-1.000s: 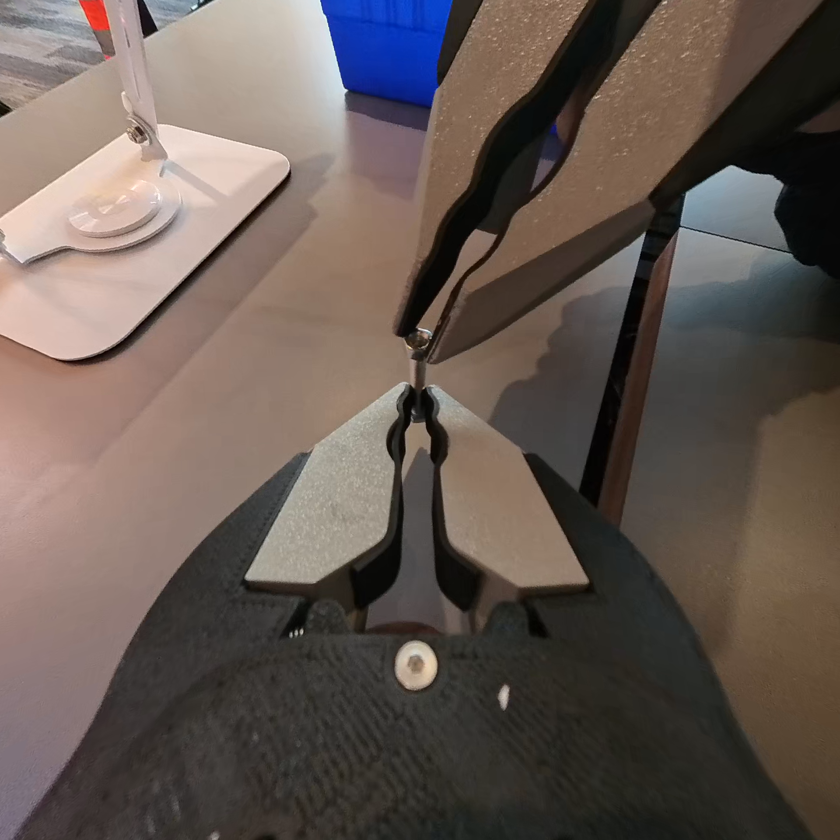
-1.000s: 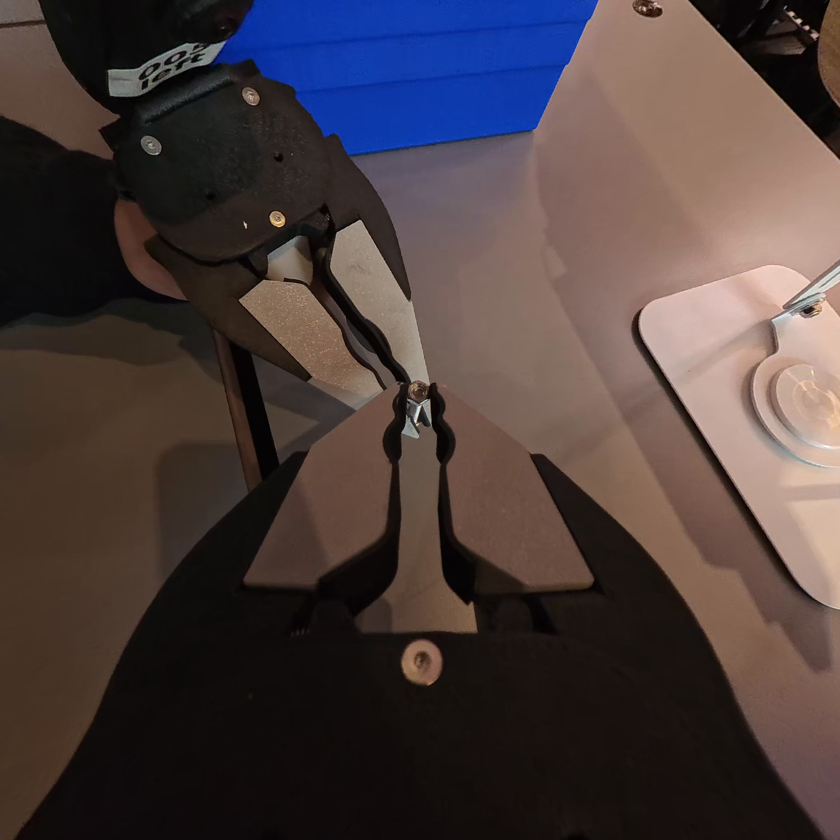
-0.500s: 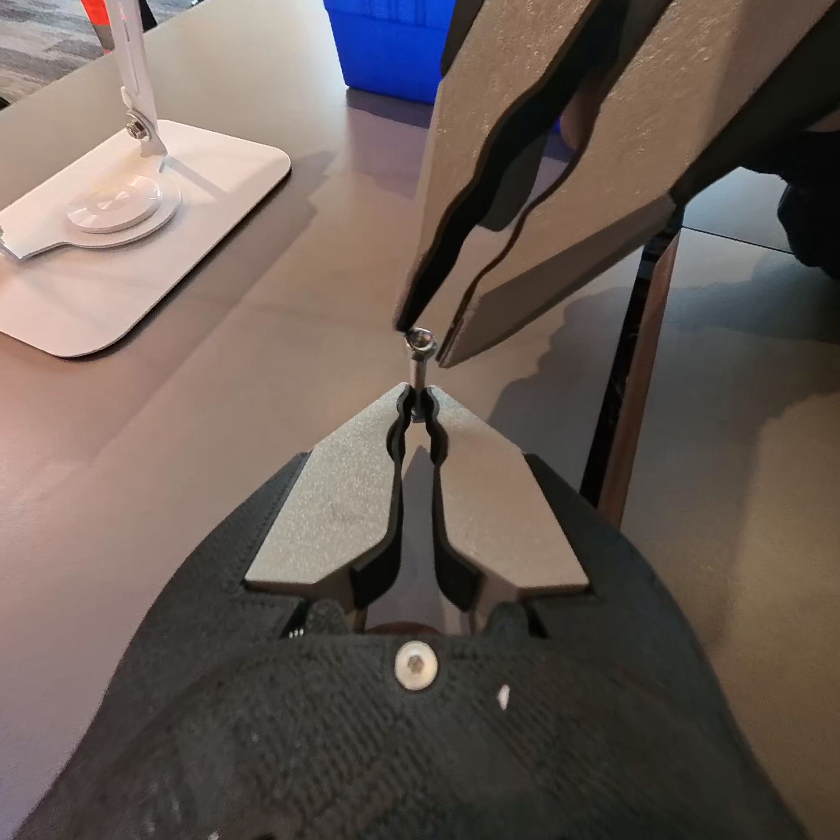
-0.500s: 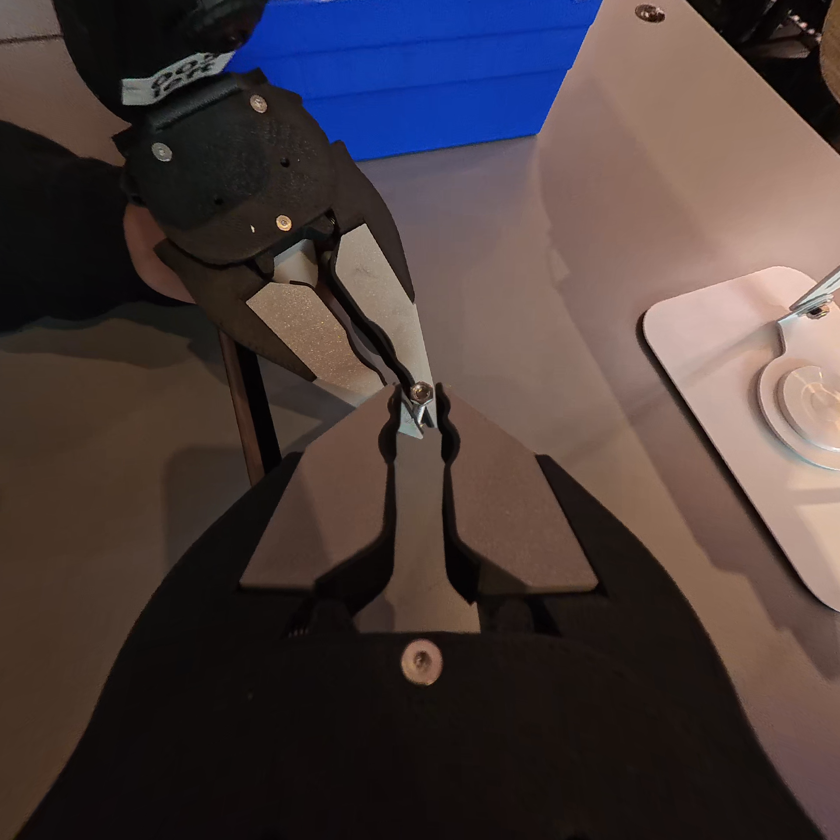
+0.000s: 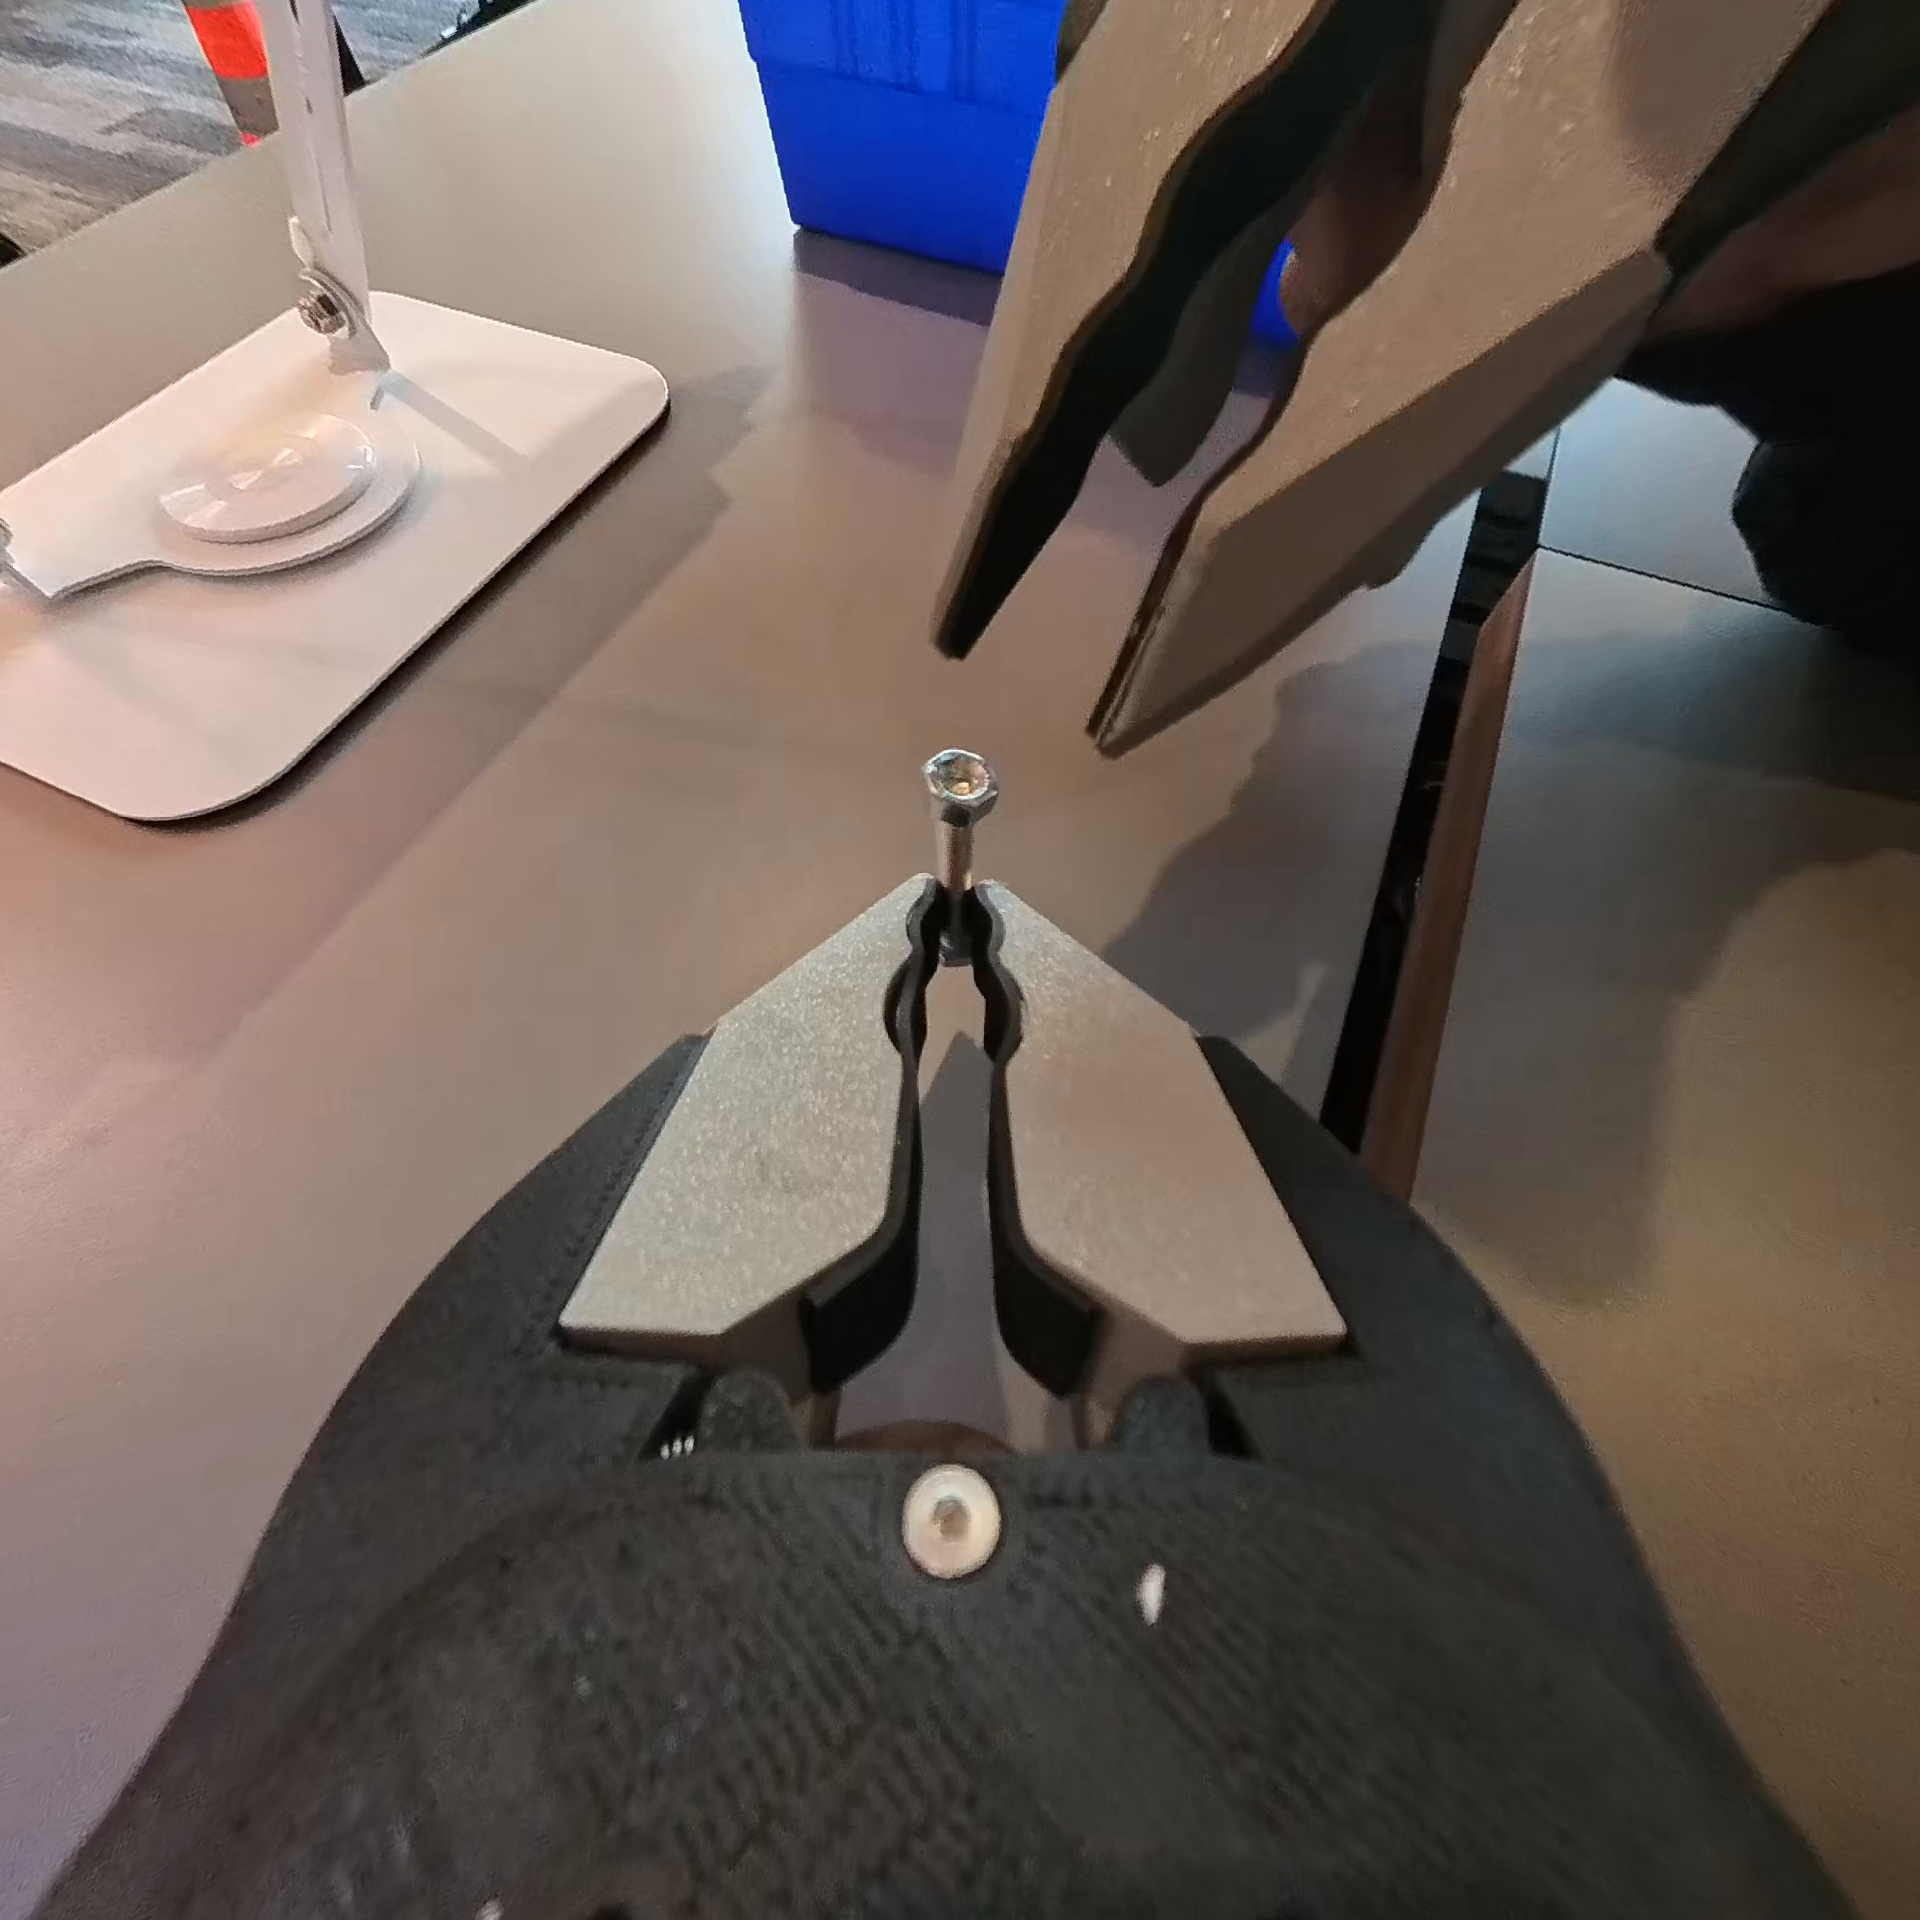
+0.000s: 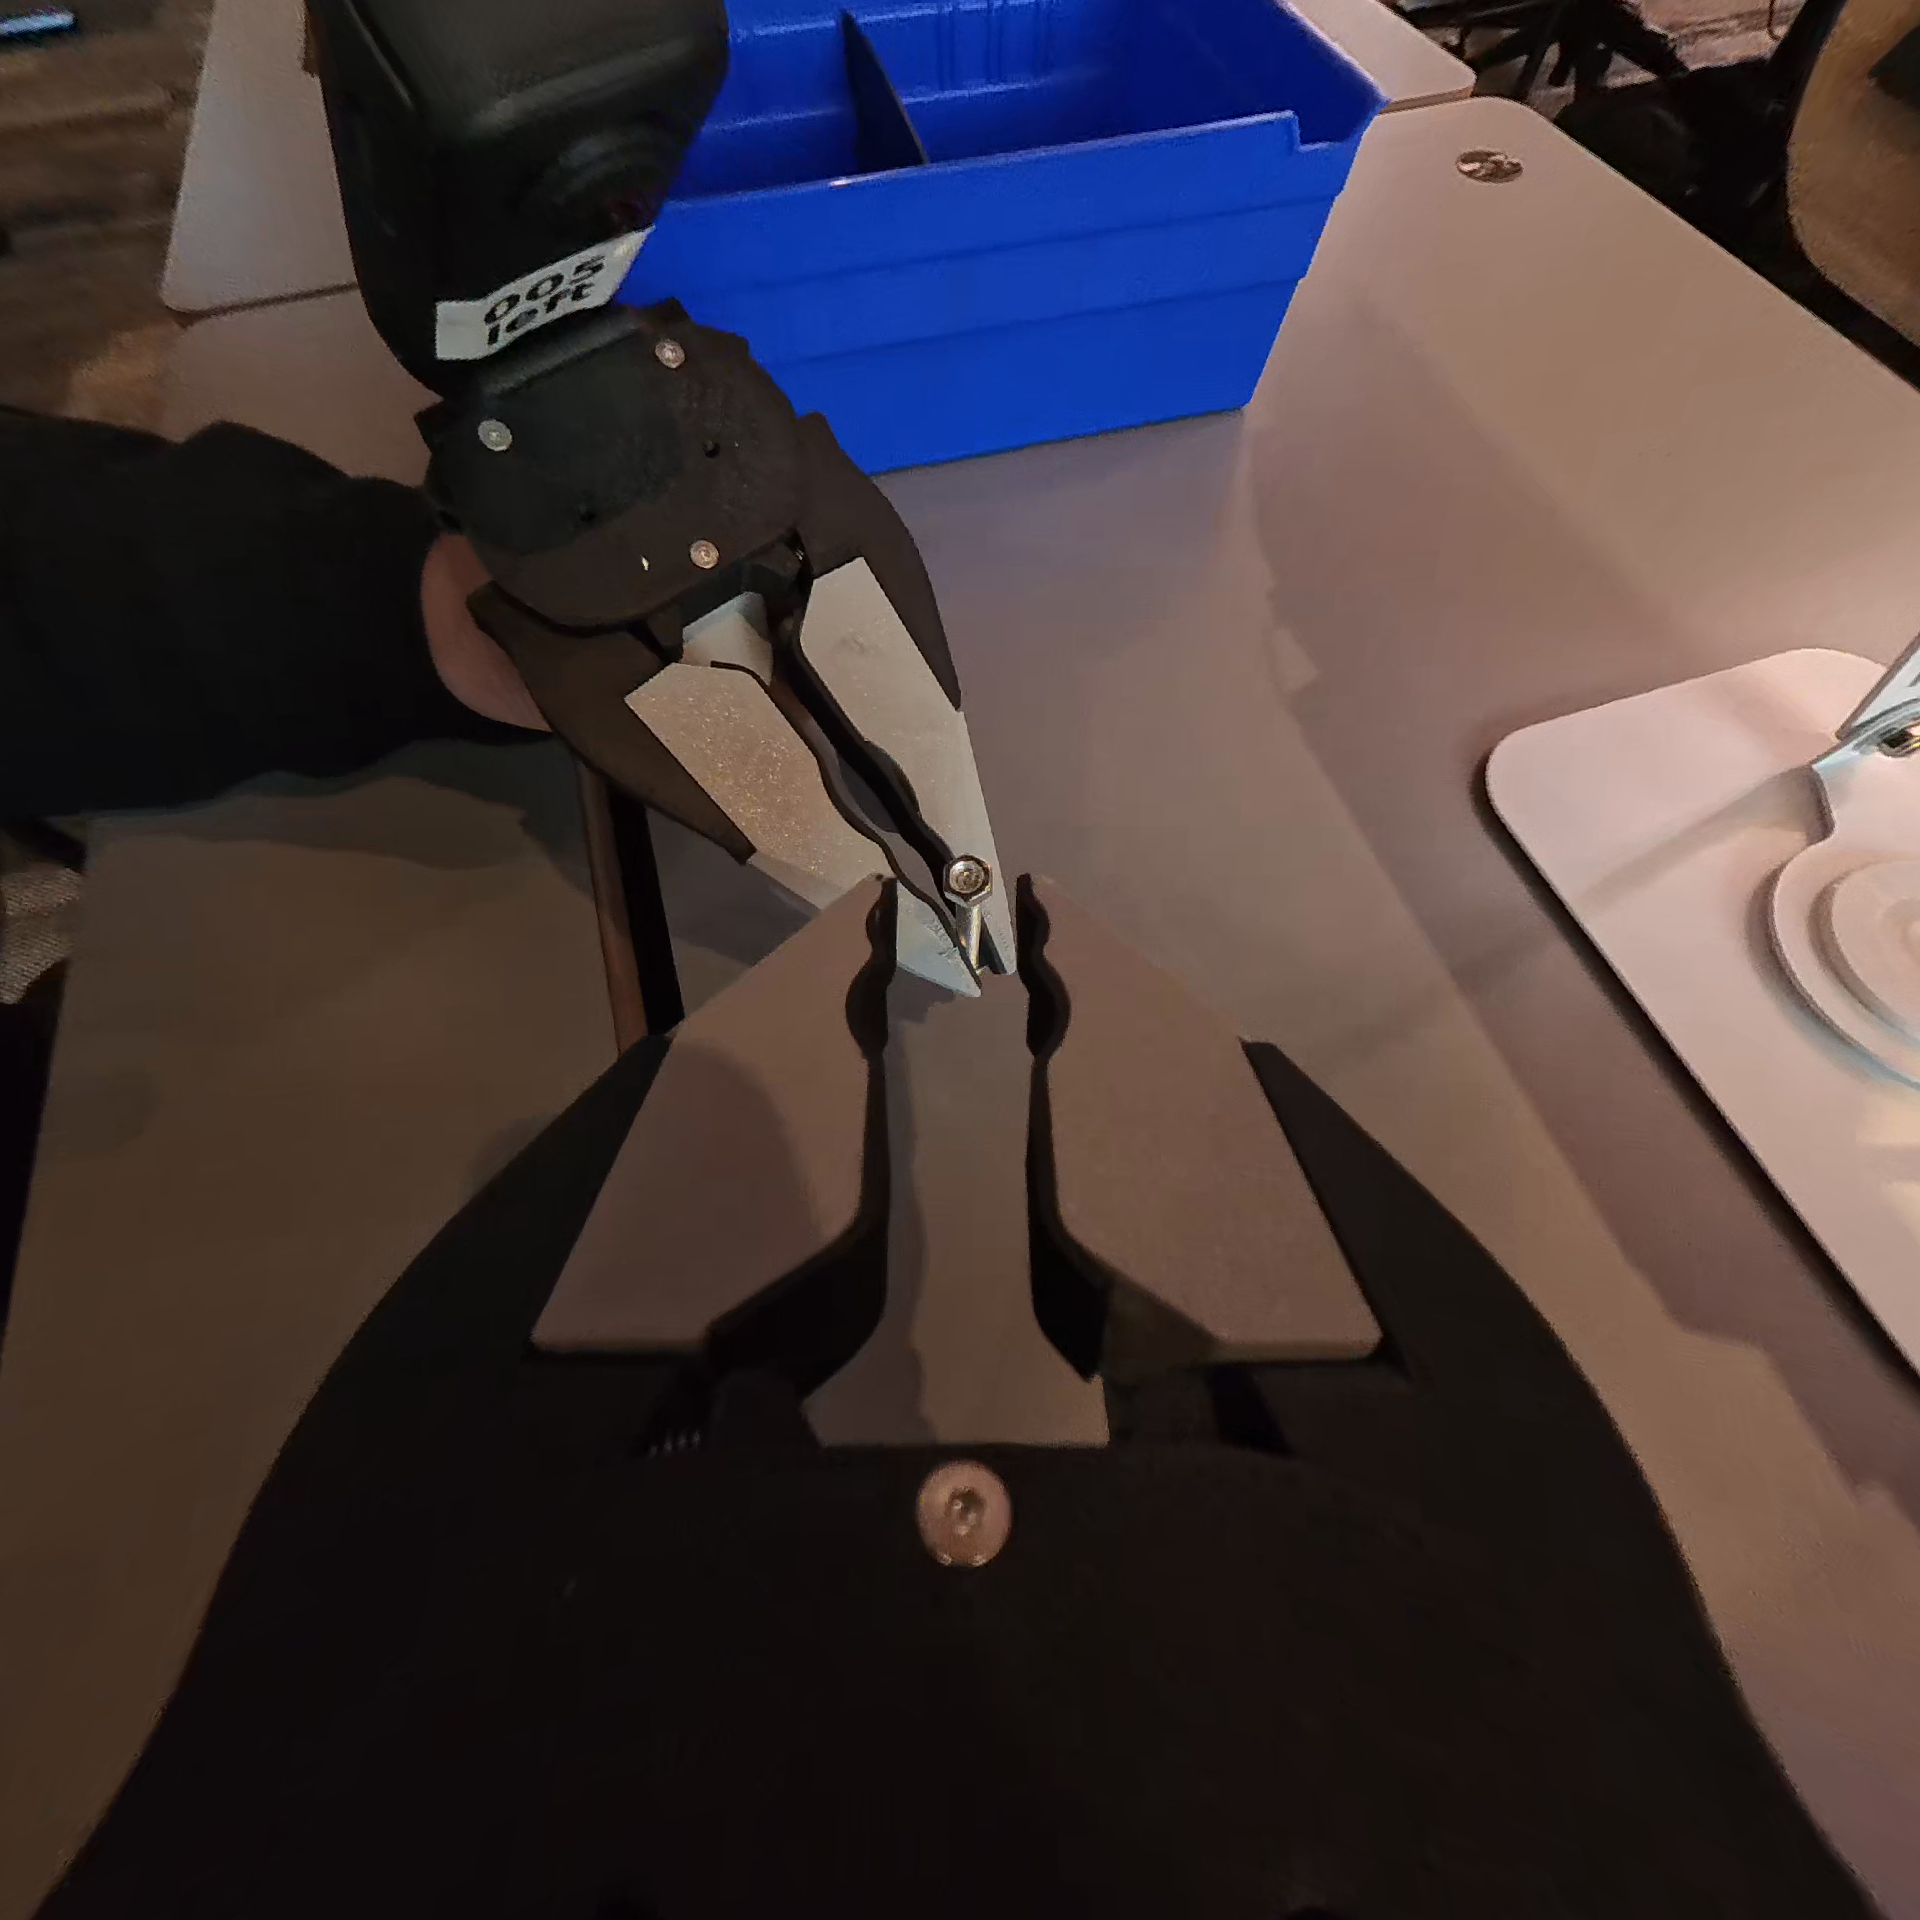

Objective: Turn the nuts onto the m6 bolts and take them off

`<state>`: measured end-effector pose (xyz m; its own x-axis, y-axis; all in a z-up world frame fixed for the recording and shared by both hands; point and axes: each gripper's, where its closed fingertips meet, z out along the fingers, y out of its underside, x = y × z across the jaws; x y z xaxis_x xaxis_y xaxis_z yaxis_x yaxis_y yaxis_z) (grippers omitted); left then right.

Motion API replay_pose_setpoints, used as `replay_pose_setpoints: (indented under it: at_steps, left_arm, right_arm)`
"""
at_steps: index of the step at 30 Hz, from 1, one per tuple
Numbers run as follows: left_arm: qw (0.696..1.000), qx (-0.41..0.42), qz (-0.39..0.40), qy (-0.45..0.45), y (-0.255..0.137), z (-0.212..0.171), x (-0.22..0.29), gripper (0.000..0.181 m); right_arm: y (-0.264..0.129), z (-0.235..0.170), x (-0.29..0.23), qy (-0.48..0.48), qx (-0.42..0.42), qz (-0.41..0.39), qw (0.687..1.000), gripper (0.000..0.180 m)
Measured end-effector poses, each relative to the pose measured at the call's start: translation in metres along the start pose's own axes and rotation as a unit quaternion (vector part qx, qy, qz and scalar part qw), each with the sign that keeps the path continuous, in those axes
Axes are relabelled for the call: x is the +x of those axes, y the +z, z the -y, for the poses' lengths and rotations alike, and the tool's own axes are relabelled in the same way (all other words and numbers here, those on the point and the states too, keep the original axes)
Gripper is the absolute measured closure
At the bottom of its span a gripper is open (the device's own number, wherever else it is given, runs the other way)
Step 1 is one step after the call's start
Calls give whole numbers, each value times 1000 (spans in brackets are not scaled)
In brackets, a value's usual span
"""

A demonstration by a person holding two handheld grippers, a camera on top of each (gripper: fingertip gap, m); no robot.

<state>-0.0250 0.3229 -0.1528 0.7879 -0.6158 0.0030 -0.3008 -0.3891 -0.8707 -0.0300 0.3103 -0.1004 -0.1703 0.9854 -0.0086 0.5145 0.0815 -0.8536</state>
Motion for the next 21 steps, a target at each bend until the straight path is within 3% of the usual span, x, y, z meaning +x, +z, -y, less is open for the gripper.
replay_pose_setpoints:
  at_steps: [21]
  left_arm:
    - [1000, 6, -7, -1, -1, 2, 2, 179]
  right_arm:
    - [7, -11, -9, -16, -29, 16, 999, 160]
